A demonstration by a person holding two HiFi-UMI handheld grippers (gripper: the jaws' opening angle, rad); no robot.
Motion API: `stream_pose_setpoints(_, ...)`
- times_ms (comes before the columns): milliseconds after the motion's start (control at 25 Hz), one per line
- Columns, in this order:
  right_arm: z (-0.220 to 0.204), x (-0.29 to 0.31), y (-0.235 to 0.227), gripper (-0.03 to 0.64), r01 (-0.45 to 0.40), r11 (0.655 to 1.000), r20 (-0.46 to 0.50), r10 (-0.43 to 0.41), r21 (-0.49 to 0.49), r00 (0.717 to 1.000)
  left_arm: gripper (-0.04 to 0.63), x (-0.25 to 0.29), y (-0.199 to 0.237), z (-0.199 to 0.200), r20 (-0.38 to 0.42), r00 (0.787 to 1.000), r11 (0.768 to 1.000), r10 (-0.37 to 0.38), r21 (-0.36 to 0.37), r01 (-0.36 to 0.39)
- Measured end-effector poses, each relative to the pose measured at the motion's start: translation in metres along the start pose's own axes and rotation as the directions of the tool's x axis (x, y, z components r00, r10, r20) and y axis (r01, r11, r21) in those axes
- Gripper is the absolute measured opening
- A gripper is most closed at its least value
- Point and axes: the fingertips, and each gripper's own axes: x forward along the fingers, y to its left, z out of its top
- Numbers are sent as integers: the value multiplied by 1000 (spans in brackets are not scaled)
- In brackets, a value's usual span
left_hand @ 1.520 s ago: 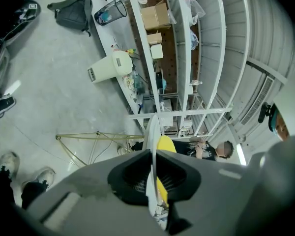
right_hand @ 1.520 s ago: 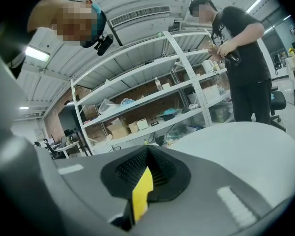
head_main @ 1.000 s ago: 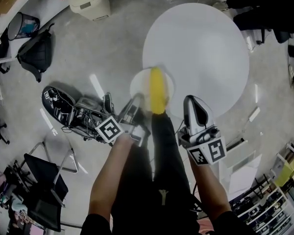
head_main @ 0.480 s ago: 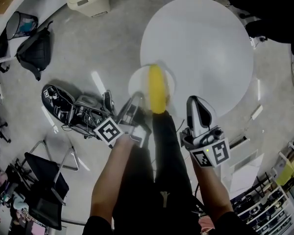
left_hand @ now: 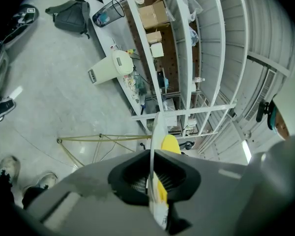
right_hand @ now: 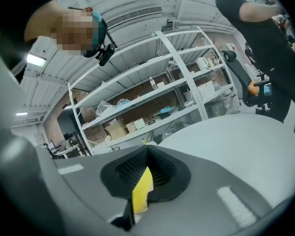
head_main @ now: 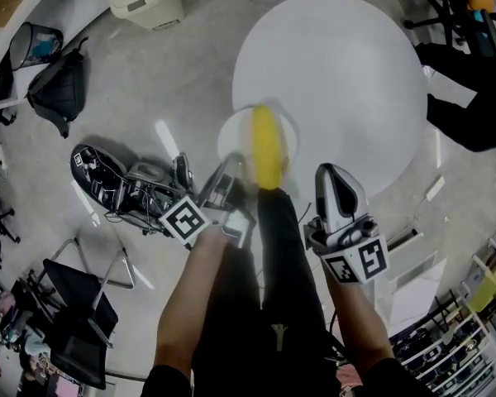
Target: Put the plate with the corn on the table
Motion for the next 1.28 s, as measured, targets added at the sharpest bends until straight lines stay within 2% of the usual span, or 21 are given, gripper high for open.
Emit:
stream_pose_setpoints(520, -3, -6, -6, 8, 7, 1000, -1, -7, 11, 1000, 25, 6, -4, -3, -7, 1000, 1000, -1, -6, 1)
stream_pose_setpoints(720, -1, -7, -10, 8, 12, 1000, 3, -12, 12, 1000, 26, 17, -7, -6, -23, 1000, 1000, 7, 13, -7)
stream_pose_setpoints(1280, 1, -14, -18, 8, 16, 1000, 10, -16, 21, 1000, 34, 18, -9, -7, -5, 999, 999, 38, 28, -37)
